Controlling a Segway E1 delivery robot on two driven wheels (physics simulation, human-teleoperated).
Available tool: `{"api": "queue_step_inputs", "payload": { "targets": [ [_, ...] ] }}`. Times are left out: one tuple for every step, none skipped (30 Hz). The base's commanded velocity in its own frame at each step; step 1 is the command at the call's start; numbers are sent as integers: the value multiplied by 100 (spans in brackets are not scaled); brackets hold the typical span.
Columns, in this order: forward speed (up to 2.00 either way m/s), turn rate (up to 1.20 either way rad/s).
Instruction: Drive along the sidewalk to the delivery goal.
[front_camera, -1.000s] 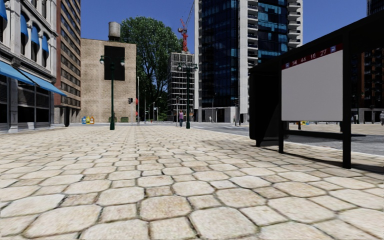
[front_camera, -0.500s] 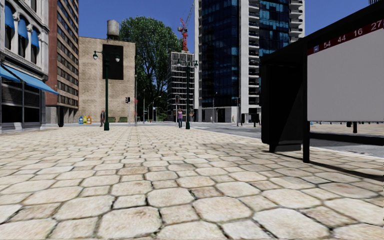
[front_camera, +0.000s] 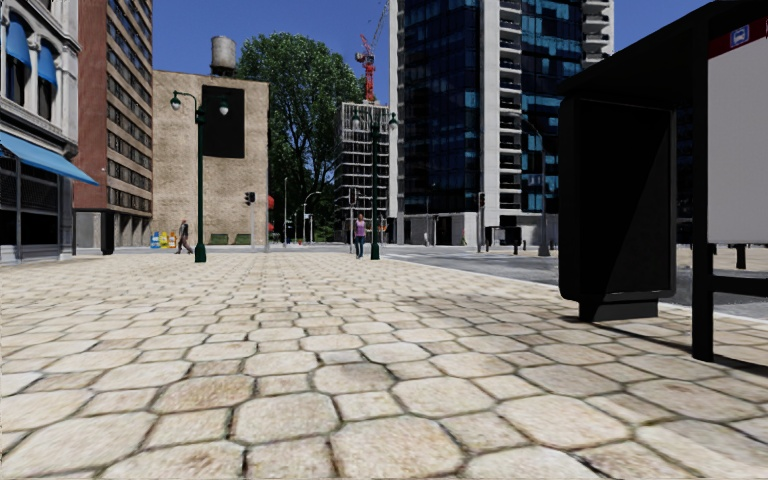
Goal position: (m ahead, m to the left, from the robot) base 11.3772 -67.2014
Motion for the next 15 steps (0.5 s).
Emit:
{"api": "queue_step_inputs", "payload": {
  "targets": [
    [200, 0],
    [200, 0],
    [200, 0],
    [200, 0],
    [200, 0],
    [200, 0],
    [200, 0],
    [200, 0],
    [200, 0],
    [200, 0],
    [200, 0],
    [200, 0],
    [200, 0],
    [200, 0],
    [200, 0]
  ]
}}
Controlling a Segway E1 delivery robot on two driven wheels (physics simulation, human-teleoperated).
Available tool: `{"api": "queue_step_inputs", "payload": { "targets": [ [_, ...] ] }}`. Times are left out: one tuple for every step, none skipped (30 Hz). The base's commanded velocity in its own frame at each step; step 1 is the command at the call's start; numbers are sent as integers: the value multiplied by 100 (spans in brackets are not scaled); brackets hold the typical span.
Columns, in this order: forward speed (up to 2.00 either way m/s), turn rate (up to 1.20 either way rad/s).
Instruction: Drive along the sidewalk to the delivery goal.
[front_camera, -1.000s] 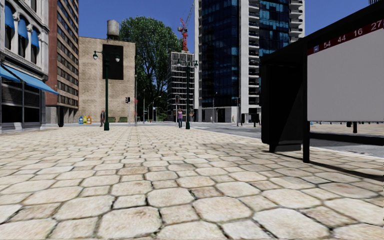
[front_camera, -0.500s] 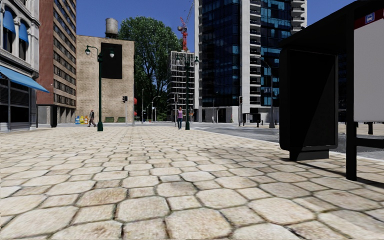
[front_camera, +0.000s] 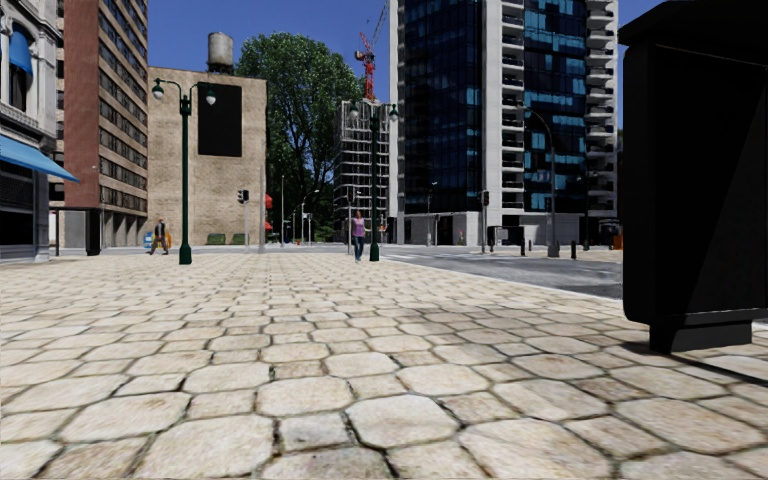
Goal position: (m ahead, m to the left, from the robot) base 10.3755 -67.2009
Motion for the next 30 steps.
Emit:
{"api": "queue_step_inputs", "payload": {
  "targets": [
    [200, 0],
    [200, 0],
    [200, 0],
    [200, 0],
    [200, 0],
    [200, 0],
    [200, 0],
    [200, 0],
    [200, 0],
    [200, 0],
    [200, 0],
    [200, 0],
    [200, 0],
    [200, 0],
    [200, 0],
    [200, 0],
    [200, 0],
    [200, 0],
    [200, 0],
    [200, 0],
    [200, 0],
    [200, 0],
    [200, 0],
    [200, 0],
    [200, 0],
    [200, 0],
    [200, 0],
    [200, 2],
    [200, 23],
    [200, 23]
  ]
}}
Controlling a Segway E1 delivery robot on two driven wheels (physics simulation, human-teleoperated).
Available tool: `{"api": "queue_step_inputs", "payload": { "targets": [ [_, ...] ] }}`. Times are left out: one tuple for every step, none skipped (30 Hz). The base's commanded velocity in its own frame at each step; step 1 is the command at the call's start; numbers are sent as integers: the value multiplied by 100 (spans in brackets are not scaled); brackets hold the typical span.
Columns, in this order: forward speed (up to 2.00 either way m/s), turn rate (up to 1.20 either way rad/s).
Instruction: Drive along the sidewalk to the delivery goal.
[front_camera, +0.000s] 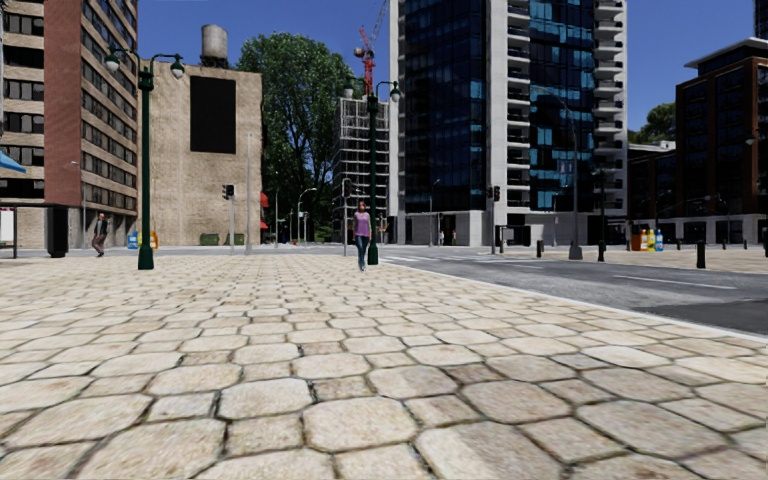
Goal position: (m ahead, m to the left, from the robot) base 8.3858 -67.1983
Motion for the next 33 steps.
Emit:
{"api": "queue_step_inputs", "payload": {
  "targets": [
    [200, 41],
    [200, 51],
    [200, 57],
    [200, 58],
    [200, 58],
    [200, 58],
    [200, 58],
    [200, 58],
    [200, 58],
    [200, 58],
    [200, 58],
    [200, 58],
    [200, 58],
    [200, 58],
    [200, 58],
    [200, 58],
    [200, 57],
    [200, 55],
    [200, 41],
    [200, 0],
    [200, 0],
    [200, 0],
    [200, 0],
    [200, 0],
    [200, 0],
    [200, 0],
    [200, 0],
    [200, 0],
    [200, 0],
    [200, 0],
    [200, 0],
    [200, 0],
    [200, 0]
  ]
}}
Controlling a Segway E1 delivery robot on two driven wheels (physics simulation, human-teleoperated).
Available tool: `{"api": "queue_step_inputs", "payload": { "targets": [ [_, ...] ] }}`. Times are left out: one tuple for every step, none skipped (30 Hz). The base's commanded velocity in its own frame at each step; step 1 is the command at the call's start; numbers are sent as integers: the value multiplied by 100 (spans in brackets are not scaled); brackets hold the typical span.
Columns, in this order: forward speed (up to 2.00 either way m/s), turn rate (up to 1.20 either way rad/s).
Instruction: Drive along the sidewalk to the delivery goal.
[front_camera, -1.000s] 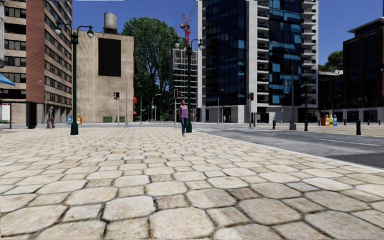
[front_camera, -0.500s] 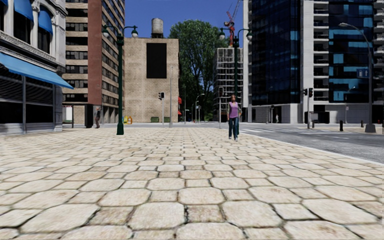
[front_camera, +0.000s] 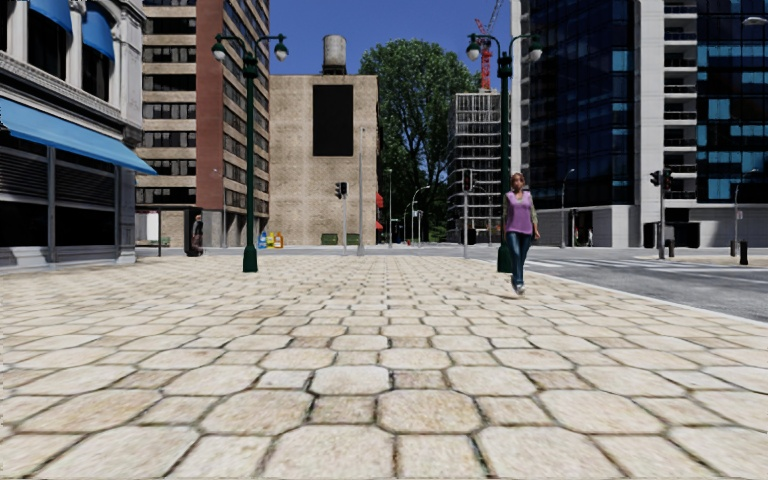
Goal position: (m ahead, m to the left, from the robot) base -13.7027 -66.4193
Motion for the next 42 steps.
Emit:
{"api": "queue_step_inputs", "payload": {
  "targets": [
    [200, 0],
    [199, 0],
    [199, 0],
    [199, 0],
    [198, 0],
    [198, 0],
    [198, 0],
    [198, 0],
    [198, 0],
    [198, 0],
    [198, 0],
    [198, 0],
    [198, 0],
    [198, 0],
    [198, 0],
    [198, 0],
    [198, 0],
    [198, 0],
    [198, 0],
    [198, 0],
    [198, 0],
    [198, 0],
    [198, 0],
    [198, 0],
    [198, 0],
    [198, 0],
    [198, 0],
    [198, 0],
    [198, 0],
    [198, 0],
    [198, 0],
    [198, 0],
    [198, 0],
    [198, 0],
    [198, 0],
    [198, 0],
    [198, 0],
    [198, 0],
    [198, 0],
    [198, 0],
    [198, 0],
    [198, 0]
  ]
}}
